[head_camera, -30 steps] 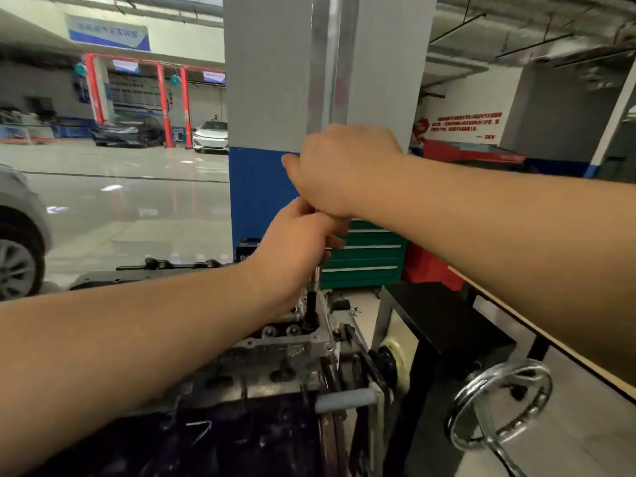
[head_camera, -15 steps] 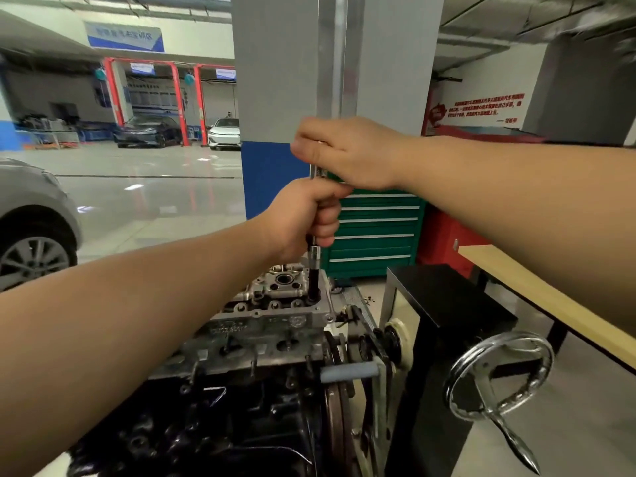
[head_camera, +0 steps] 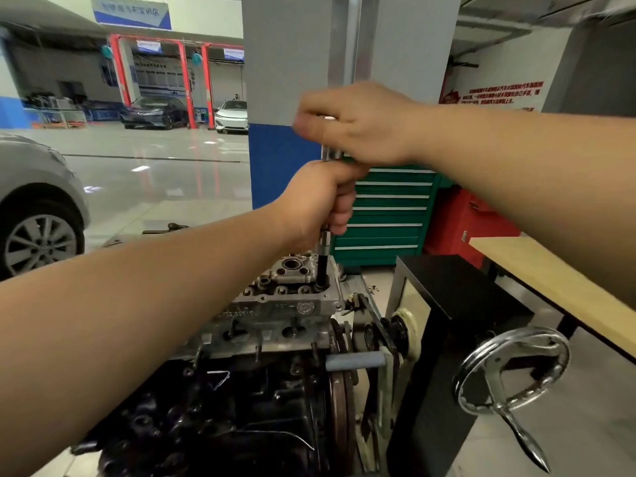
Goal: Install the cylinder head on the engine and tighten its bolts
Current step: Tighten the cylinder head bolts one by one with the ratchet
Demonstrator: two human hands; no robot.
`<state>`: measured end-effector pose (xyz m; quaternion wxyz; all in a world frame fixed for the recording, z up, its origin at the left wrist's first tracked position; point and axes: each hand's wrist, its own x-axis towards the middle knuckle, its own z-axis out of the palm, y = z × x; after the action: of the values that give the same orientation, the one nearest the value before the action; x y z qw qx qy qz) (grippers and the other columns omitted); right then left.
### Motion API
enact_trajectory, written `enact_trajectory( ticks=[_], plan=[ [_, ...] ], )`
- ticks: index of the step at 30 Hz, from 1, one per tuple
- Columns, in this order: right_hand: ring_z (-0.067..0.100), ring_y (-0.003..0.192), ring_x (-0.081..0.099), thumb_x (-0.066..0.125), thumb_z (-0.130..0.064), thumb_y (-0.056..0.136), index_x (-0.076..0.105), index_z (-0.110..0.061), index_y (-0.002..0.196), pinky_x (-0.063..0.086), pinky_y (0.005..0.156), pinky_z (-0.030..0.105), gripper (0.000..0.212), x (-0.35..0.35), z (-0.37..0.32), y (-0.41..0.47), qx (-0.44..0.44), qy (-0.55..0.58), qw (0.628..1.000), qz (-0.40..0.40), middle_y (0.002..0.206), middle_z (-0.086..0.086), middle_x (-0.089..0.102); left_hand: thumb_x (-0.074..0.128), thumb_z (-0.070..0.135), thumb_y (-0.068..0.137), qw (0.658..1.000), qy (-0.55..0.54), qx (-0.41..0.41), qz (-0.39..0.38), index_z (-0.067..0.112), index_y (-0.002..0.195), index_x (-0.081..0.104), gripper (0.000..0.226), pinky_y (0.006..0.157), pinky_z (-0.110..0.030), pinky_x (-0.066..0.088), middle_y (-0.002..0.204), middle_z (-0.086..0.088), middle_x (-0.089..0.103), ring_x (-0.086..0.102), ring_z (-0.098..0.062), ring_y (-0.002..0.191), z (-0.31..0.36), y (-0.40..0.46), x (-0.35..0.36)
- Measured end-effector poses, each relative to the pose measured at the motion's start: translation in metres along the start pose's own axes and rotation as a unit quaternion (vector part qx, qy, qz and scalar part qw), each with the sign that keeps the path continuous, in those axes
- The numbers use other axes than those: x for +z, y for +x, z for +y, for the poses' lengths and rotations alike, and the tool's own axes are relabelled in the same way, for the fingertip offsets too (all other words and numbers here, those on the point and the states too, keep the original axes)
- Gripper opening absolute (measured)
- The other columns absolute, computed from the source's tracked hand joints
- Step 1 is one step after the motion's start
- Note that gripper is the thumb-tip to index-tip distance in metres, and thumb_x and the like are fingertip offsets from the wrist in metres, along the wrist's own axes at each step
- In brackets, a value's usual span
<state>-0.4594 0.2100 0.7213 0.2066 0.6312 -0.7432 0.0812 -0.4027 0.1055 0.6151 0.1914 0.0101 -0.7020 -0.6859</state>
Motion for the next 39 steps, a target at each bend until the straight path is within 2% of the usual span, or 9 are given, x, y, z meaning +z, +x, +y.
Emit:
enact_trajectory(
  ticks=[3,8,14,17,21,24,31,35,39],
  plan=[
    [0.021,0.109,0.06,0.038,-0.058,0.107,0.057,-0.035,0.123,0.048,0.096,0.041,0.034,0.003,0.009,-0.007,0.019,0.104,0.994,-0.006,0.114,-0.008,0.065,0.054,0.032,0.102,0.998,0.002,-0.019,-0.065,0.026,0.063,0.023,0.05,0.045,-0.025,0.026,0.052,0.004,0.02,0.014,-0.018,0.047,0.006,-0.001,-0.002],
    [0.028,0.08,0.053,0.028,-0.057,0.106,0.058,-0.021,0.088,0.035,0.063,0.037,0.05,0.012,-0.003,0.005,0.143,-0.119,0.981,0.056,0.082,0.002,0.055,0.061,0.034,0.099,0.972,0.052,0.083,0.215,0.015,0.082,0.049,0.028,0.06,-0.034,0.036,0.063,0.0,0.044,0.041,-0.018,0.06,-0.013,-0.018,0.024],
    [0.015,0.052,0.029,0.034,-0.061,0.099,0.036,-0.024,0.06,0.019,0.052,0.029,0.053,0.018,-0.029,0.007,0.117,-0.208,0.958,0.159,0.06,-0.003,0.036,0.052,0.033,0.093,0.935,0.003,0.099,0.341,0.025,0.07,0.039,0.027,0.06,-0.037,0.027,0.052,0.016,0.037,0.03,-0.01,0.056,-0.029,-0.02,0.041],
    [0.015,0.064,0.048,0.028,-0.074,0.099,0.052,-0.029,0.068,0.029,0.055,0.033,0.06,0.016,-0.011,0.008,0.071,-0.104,0.987,0.097,0.069,-0.008,0.053,0.054,0.048,0.086,0.947,0.039,0.07,0.31,0.012,0.066,0.044,0.042,0.054,-0.035,0.029,0.051,0.007,0.036,0.033,-0.013,0.05,-0.019,-0.012,0.031],
    [0.025,0.101,0.066,0.042,-0.055,0.108,0.072,-0.013,0.101,0.05,0.095,0.046,0.053,0.015,0.014,-0.002,0.068,0.166,0.982,0.052,0.1,0.003,0.072,0.062,0.039,0.092,0.998,0.009,-0.01,0.054,0.027,0.052,0.04,0.047,0.047,-0.028,0.034,0.05,0.002,0.029,0.026,-0.019,0.044,-0.013,-0.006,0.007],
    [0.026,0.078,0.057,0.038,-0.06,0.106,0.059,-0.018,0.076,0.04,0.064,0.04,0.055,0.018,0.006,0.004,0.082,0.07,0.991,0.075,0.074,0.003,0.059,0.056,0.034,0.099,0.997,-0.04,-0.039,-0.05,0.029,0.054,0.031,0.052,0.047,-0.026,0.032,0.049,0.006,0.021,0.018,-0.017,0.044,-0.012,-0.005,-0.007],
    [0.022,0.059,0.036,0.027,-0.064,0.099,0.036,-0.02,0.066,0.024,0.054,0.032,0.056,0.017,-0.025,0.017,0.167,-0.247,0.948,0.112,0.066,0.001,0.037,0.064,0.042,0.091,0.975,0.052,0.013,0.216,0.013,0.073,0.045,0.039,0.049,-0.031,0.034,0.063,-0.013,0.041,0.039,-0.022,0.053,-0.021,-0.015,0.015],
    [0.023,0.071,0.055,0.039,-0.068,0.099,0.063,-0.021,0.073,0.034,0.062,0.032,0.059,0.016,-0.003,0.014,0.065,-0.038,0.994,0.08,0.072,-0.001,0.061,0.061,0.031,0.093,0.968,0.04,0.015,0.248,0.013,0.08,0.047,0.026,0.055,-0.037,0.031,0.064,-0.013,0.038,0.037,-0.024,0.057,-0.024,-0.016,0.024],
    [0.022,0.094,0.068,0.062,-0.041,0.102,0.075,-0.012,0.095,0.049,0.083,0.031,0.033,0.022,0.011,0.002,0.039,0.306,0.948,0.071,0.099,0.01,0.075,0.058,0.025,0.099,0.998,0.015,-0.026,0.061,0.026,0.056,0.037,0.048,0.05,-0.031,0.029,0.051,0.001,0.027,0.023,-0.02,0.046,-0.021,-0.014,0.009]
  ],
)
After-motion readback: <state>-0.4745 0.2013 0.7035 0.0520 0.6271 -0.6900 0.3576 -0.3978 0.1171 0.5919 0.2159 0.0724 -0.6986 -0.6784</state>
